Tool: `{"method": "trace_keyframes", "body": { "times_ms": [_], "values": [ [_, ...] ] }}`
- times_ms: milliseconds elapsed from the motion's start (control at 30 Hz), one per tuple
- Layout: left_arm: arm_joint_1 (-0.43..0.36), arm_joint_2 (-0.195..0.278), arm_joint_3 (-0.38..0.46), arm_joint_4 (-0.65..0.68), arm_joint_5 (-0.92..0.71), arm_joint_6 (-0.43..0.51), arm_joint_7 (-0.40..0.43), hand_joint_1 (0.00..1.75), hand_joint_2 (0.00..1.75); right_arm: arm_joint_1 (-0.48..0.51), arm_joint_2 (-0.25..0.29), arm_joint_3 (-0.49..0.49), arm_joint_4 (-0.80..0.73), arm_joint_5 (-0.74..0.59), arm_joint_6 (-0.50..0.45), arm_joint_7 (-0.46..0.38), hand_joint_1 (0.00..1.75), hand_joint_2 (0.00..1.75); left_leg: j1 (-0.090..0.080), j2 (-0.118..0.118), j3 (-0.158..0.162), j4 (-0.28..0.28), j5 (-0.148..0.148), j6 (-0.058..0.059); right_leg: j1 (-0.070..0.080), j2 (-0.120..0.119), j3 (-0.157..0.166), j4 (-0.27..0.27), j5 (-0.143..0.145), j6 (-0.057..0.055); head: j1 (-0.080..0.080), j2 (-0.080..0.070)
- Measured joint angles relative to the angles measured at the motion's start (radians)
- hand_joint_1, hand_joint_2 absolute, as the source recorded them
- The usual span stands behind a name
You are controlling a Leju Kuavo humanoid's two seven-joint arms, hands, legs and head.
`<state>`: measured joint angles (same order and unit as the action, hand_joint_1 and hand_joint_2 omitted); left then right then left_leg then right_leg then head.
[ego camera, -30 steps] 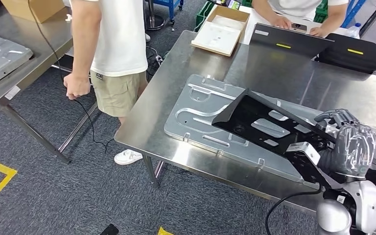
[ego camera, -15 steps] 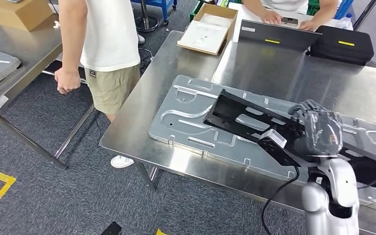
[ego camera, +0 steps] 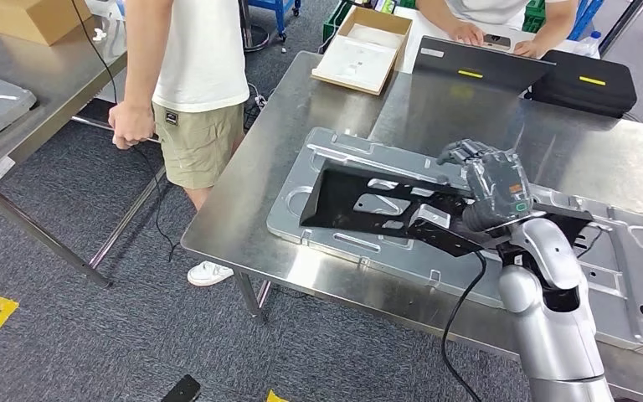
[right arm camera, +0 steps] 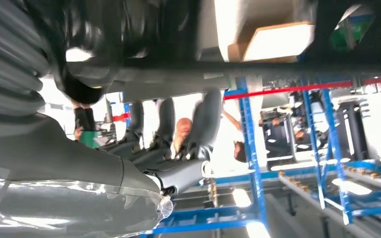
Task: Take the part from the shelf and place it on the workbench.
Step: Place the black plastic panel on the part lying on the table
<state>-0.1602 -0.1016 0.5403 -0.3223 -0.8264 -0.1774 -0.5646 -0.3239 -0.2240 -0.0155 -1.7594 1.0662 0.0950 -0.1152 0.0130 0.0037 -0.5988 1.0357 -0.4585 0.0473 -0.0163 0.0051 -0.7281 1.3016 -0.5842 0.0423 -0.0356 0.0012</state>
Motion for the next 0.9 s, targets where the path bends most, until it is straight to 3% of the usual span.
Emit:
{"method": "trace_keyframes", "body": {
  "times_ms": [33,67,100,167,200,333,400,467,533,567,600,633,733,800,900],
  "values": [
    [0.0,0.0,-0.004,0.0,-0.003,0.003,0.001,0.0,1.75,-0.004,-0.003,0.009,0.006,-0.001,0.0,0.0,0.0,0.0,0.0,0.0,0.001,0.0,-0.001,0.0,-0.002,0.0,-0.007,0.008,0.011,0.002,0.0,0.0],
    [0.0,0.0,-0.008,0.0,-0.005,0.004,0.002,0.0,1.75,-0.008,-0.006,0.016,0.011,-0.001,0.001,0.001,0.0,0.0,0.0,-0.001,0.002,0.0,-0.001,-0.001,-0.005,-0.001,0.005,-0.024,0.04,0.002,0.0,0.0],
    [0.0,0.0,-0.01,0.0,-0.005,0.005,0.002,0.0,1.75,-0.012,-0.009,0.022,0.015,-0.002,0.001,0.001,0.0,0.0,0.001,-0.002,0.004,0.0,-0.003,-0.003,-0.006,-0.003,0.035,-0.089,0.08,0.002,0.0,0.0],
    [-0.001,0.0,-0.012,0.0,-0.006,0.007,0.002,0.0,1.75,-0.023,-0.013,0.03,0.02,-0.002,0.0,0.002,0.0,0.0,-0.002,-0.002,0.006,0.0,-0.005,-0.009,-0.004,-0.008,0.093,-0.212,0.128,-0.004,0.0,0.0],
    [-0.002,0.001,-0.012,0.0,-0.006,0.007,0.002,0.0,1.75,-0.027,-0.015,0.032,0.021,-0.002,0.0,0.002,0.0,0.0,-0.003,-0.002,0.006,-0.001,-0.006,-0.011,-0.001,-0.009,0.108,-0.245,0.135,-0.006,0.0,0.0],
    [-0.002,0.001,-0.012,0.0,-0.006,0.008,0.002,0.0,1.75,-0.03,-0.015,0.034,0.023,-0.002,0.0,0.003,0.0,0.0,-0.005,-0.003,0.004,0.0,-0.005,-0.014,0.003,-0.01,0.111,-0.259,0.132,-0.009,0.0,0.0],
    [-0.003,0.001,-0.012,0.0,-0.001,0.006,0.003,0.0,0.87,-0.031,-0.015,0.036,0.025,-0.002,-0.001,0.006,0.0,0.0,-0.004,-0.002,0.004,-0.002,-0.004,-0.02,0.005,-0.008,0.109,-0.262,0.133,-0.015,0.0,0.0],
    [-0.004,0.002,-0.012,0.001,0.012,0.002,0.007,0.0,0.0,-0.037,-0.016,0.043,0.028,0.007,-0.008,0.026,0.0,0.0,-0.002,-0.002,-0.025,0.064,-0.047,-0.035,0.004,-0.006,0.114,-0.27,0.137,-0.037,-0.001,0.0],
    [-0.004,0.003,-0.012,0.001,0.022,0.002,0.012,0.0,0.0,-0.043,-0.017,0.051,0.03,0.021,-0.016,0.047,0.0,0.0,-0.001,-0.002,-0.089,0.203,-0.118,-0.045,0.004,-0.007,0.12,-0.278,0.14,-0.057,-0.002,0.0],
    [-0.004,0.003,-0.012,0.001,0.023,0.003,0.014,0.0,0.0,-0.043,-0.017,0.053,0.031,0.027,-0.018,0.051,0.0,0.0,-0.001,-0.002,-0.114,0.254,-0.132,-0.046,0.007,-0.006,0.12,-0.277,0.139,-0.058,-0.001,0.0],
    [-0.003,0.003,-0.012,0.001,0.024,0.005,0.014,0.0,0.0,-0.043,-0.017,0.055,0.032,0.033,-0.019,0.056,0.0,0.0,-0.001,-0.002,-0.125,0.273,-0.128,-0.046,0.009,-0.006,0.12,-0.276,0.138,-0.059,-0.001,0.0],
    [-0.003,0.004,-0.012,0.001,0.024,0.009,0.015,0.0,0.0,-0.043,-0.017,0.056,0.034,0.04,-0.022,0.063,0.0,0.0,-0.001,-0.002,-0.117,0.252,-0.105,-0.044,0.01,-0.004,0.12,-0.274,0.137,-0.059,-0.001,0.0],
    [-0.005,0.004,-0.012,0.001,0.027,0.02,0.015,0.0,0.0,-0.043,-0.015,0.056,0.033,0.071,-0.028,0.091,0.0,0.0,-0.003,-0.004,-0.032,0.066,-0.016,-0.034,0.013,-0.001,0.119,-0.263,0.13,-0.054,-0.001,0.0],
    [-0.006,0.004,-0.012,0.001,0.029,0.024,0.016,0.0,0.0,-0.042,-0.011,0.056,0.032,0.098,-0.033,0.111,0.0,0.0,-0.006,-0.005,-0.006,0.009,-0.005,-0.028,0.016,0.0,0.116,-0.259,0.128,-0.046,-0.001,0.0],
    [-0.006,0.003,-0.013,0.001,0.03,0.029,0.017,0.0,0.0,-0.039,-0.004,0.056,0.027,0.12,-0.041,0.127,0.0,0.0,-0.006,-0.005,-0.002,-0.001,0.003,-0.015,0.014,0.001,0.114,-0.257,0.125,-0.03,-0.001,0.0]
  ]
}}
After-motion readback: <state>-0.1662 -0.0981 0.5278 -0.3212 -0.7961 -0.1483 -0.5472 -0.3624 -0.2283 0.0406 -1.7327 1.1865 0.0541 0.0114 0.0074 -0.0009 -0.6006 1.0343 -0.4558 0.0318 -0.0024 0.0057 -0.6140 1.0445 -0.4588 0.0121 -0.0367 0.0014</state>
